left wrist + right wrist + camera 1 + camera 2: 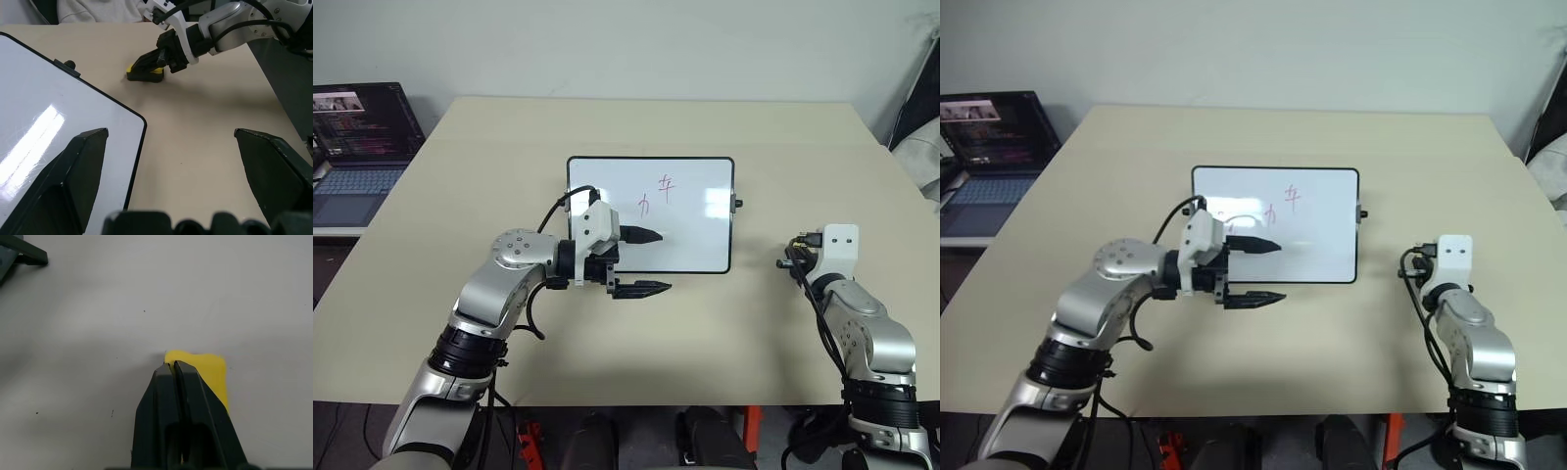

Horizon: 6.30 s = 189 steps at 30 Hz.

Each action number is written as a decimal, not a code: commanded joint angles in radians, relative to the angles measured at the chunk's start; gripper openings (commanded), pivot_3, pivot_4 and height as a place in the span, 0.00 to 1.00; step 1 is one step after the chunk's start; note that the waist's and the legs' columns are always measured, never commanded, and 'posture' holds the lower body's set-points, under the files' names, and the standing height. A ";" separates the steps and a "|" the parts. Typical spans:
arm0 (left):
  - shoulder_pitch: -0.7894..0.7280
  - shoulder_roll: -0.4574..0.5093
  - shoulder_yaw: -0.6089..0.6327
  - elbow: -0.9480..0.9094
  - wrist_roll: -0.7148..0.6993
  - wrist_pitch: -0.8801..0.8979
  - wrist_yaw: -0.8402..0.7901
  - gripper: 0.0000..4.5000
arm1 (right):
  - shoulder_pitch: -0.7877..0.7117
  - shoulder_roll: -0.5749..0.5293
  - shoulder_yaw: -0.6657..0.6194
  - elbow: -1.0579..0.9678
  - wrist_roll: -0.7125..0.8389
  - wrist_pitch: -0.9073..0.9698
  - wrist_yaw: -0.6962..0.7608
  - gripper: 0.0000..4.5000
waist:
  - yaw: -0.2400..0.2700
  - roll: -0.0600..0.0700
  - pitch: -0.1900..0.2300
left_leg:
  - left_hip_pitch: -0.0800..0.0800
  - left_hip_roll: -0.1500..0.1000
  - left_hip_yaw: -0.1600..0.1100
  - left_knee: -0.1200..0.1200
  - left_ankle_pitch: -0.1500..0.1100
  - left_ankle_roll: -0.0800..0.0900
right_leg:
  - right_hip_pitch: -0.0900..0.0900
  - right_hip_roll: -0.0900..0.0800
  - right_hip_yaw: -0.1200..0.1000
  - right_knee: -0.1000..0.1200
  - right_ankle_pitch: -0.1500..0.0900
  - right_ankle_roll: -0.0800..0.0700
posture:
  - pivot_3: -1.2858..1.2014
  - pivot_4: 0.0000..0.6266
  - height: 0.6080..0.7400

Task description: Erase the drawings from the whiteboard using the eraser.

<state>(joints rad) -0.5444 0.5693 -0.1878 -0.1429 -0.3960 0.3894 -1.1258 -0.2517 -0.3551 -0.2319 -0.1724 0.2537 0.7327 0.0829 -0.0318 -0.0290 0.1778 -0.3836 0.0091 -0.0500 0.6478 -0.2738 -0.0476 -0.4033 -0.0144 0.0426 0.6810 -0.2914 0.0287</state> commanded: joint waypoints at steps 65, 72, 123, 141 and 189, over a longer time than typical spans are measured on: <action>0.089 0.010 0.163 -0.113 0.019 0.163 0.346 1.00 | -0.177 -0.048 0.365 -0.288 -0.115 -0.133 0.241 0.26 | -0.001 0.001 0.000 | 0.000 0.000 -0.001 0.013 0.000 0.000 | 0.001 0.000 -0.002 0.009 0.001 0.001 | 0.52 0.24 1.00; 0.025 0.006 0.169 -0.083 0.026 0.205 0.386 1.00 | -0.390 0.028 0.451 -0.040 -0.208 -0.236 0.241 0.26 | -0.001 0.001 0.000 | 0.000 -0.001 -0.001 0.015 0.000 0.000 | 0.000 0.000 -0.002 0.012 0.001 0.001 | 0.52 0.24 1.00; 0.074 0.003 0.157 -0.079 0.037 0.185 0.363 1.00 | -0.648 0.097 0.482 0.412 -0.486 -0.432 0.292 0.25 | -0.004 0.000 0.000 | 0.000 0.000 0.000 0.015 0.000 0.000 | -0.002 -0.004 -0.002 0.014 0.002 0.000 | 0.52 0.24 1.00; 0.074 0.001 0.156 -0.075 0.040 0.183 0.357 1.00 | -0.475 0.032 0.590 0.289 -0.484 -0.280 0.543 0.25 | -0.003 0.000 -0.001 | 0.002 0.000 -0.001 0.015 0.000 0.000 | 0.000 -0.004 -0.002 0.015 0.003 0.000 | 0.52 0.24 1.00; 0.097 -0.008 0.159 -0.085 0.041 0.173 0.369 1.00 | -0.575 0.092 0.470 0.408 -0.495 -0.355 0.318 0.25 | -0.004 0.000 0.000 | -0.002 0.001 -0.001 0.013 0.000 0.000 | -0.002 -0.004 -0.002 0.007 0.003 0.000 | 0.52 0.24 1.00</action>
<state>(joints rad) -0.4407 0.5630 -0.0389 -0.1949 -0.3510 0.5809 -0.7558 -0.8268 -0.2462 0.2337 0.2215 -0.2294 0.3693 0.3925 -0.0357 -0.0289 0.1777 -0.3858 0.0098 -0.0505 0.6605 -0.2739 -0.0475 -0.4050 -0.0185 0.0407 0.6882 -0.2881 0.0287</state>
